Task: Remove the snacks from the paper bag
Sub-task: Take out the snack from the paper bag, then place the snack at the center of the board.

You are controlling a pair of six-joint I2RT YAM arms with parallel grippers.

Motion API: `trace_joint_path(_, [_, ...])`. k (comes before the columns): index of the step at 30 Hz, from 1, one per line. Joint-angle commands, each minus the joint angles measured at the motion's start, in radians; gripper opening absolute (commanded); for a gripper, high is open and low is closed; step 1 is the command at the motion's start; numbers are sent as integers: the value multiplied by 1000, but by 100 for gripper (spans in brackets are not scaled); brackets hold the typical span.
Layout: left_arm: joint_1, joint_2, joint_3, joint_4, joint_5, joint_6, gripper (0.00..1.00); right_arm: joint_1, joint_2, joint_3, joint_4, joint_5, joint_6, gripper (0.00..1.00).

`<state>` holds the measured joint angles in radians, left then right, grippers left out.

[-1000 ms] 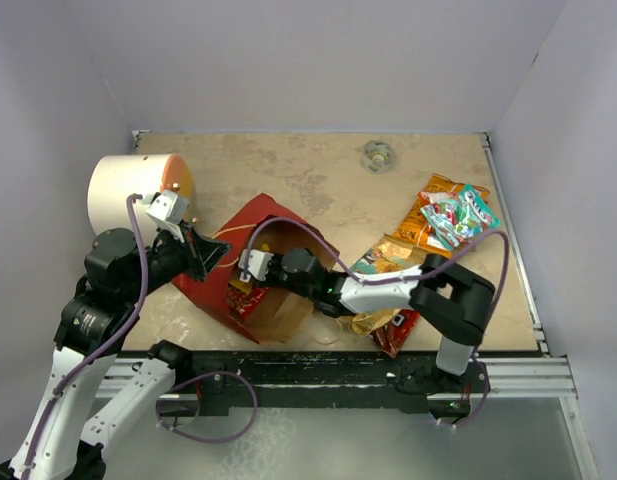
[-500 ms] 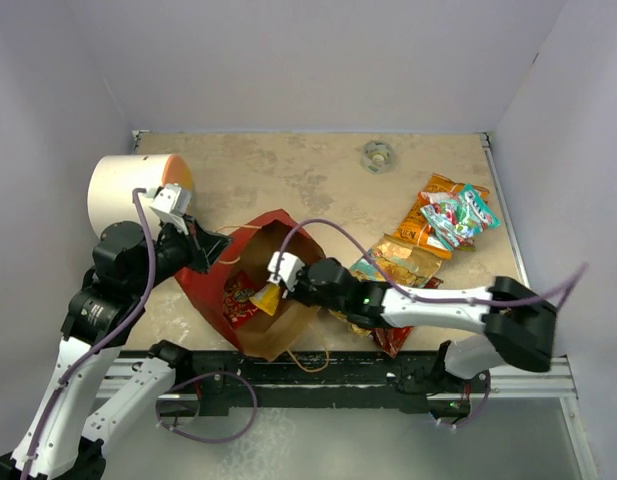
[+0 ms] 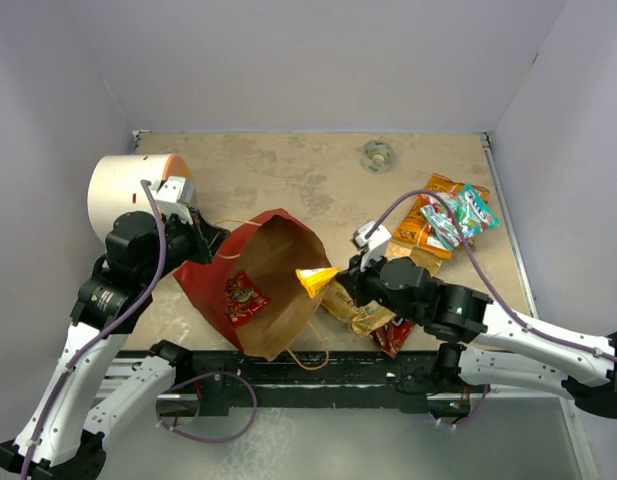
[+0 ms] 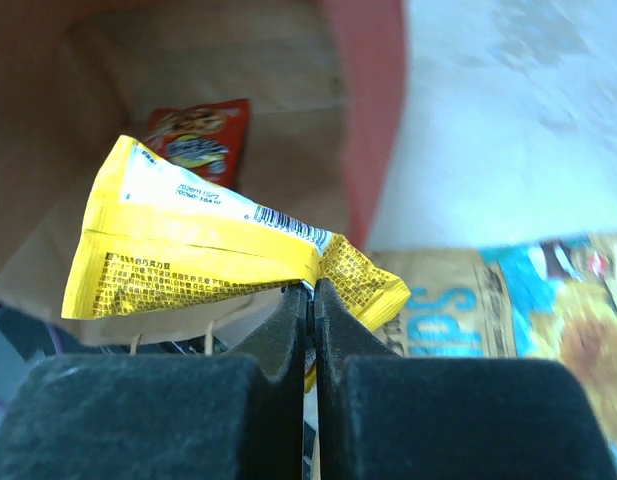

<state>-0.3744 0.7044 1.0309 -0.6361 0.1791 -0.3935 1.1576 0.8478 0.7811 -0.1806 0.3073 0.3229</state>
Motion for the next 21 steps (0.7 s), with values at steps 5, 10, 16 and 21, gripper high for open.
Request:
trace_joint_path(5, [0,-2,-3,31,-78,4,0,-2,-31,77,-558,437,751,0])
trace_joint_path(10, [-1,-7,-5,25,-80,-5,0,-1,-42,-77,-623,442,1124,0])
trace_joint_path(16, [0,-5,-1,21,-68,-4,0,-4,90,-188,-744,443,1537,0])
trace_joint_path(21, [0,-11,-9,35,-34,-8,0,-79,244,-239,-637,423,1582,0])
